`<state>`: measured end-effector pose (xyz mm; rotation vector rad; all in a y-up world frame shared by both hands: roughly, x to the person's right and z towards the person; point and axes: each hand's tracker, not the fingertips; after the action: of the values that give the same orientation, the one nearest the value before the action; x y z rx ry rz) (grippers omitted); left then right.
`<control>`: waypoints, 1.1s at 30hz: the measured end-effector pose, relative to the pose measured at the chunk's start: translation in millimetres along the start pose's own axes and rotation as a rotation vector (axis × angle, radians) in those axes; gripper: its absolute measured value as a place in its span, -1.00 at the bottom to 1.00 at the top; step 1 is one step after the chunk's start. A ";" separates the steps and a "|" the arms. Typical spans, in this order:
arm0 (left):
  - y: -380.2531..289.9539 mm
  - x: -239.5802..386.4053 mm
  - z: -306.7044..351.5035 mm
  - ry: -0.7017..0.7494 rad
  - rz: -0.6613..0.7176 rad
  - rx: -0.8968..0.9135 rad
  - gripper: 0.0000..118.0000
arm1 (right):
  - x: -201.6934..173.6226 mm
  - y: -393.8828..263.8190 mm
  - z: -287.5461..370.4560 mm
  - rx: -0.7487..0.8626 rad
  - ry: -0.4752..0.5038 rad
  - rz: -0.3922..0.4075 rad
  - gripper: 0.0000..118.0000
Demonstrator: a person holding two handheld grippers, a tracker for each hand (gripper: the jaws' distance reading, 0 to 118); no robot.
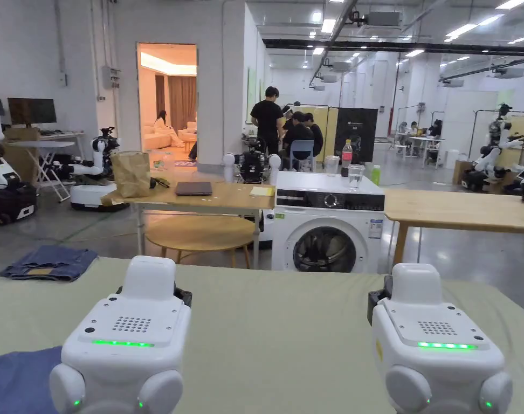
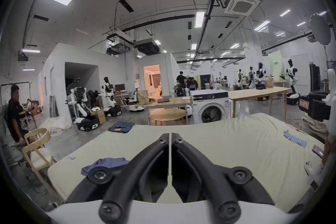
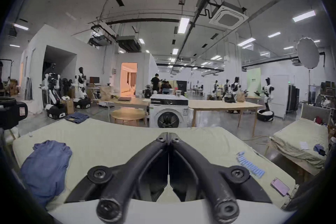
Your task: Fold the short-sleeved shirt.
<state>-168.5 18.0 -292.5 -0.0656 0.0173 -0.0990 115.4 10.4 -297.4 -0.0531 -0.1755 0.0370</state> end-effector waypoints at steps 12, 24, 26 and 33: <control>-33.1 -181.7 97.7 0.477 0.012 -0.077 -1.00 | -217.4 -8.4 19.5 -0.009 0.512 0.029 -1.00; -84.2 -214.1 30.3 0.363 0.101 -0.451 -1.00 | -237.7 -32.7 2.6 -0.080 0.601 -0.024 -1.00; -107.2 -226.3 -7.4 0.226 0.229 -0.531 -1.00 | -239.8 -37.0 -2.7 -0.086 0.590 -0.014 -1.00; -200.8 -242.8 -158.4 0.121 0.205 -0.924 -1.00 | -256.5 -59.1 -27.9 -0.129 0.607 0.030 -1.00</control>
<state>-433.1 -167.5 -433.9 -0.9794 0.1903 0.1174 -130.2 -60.6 -366.1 -0.1918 0.4305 0.0383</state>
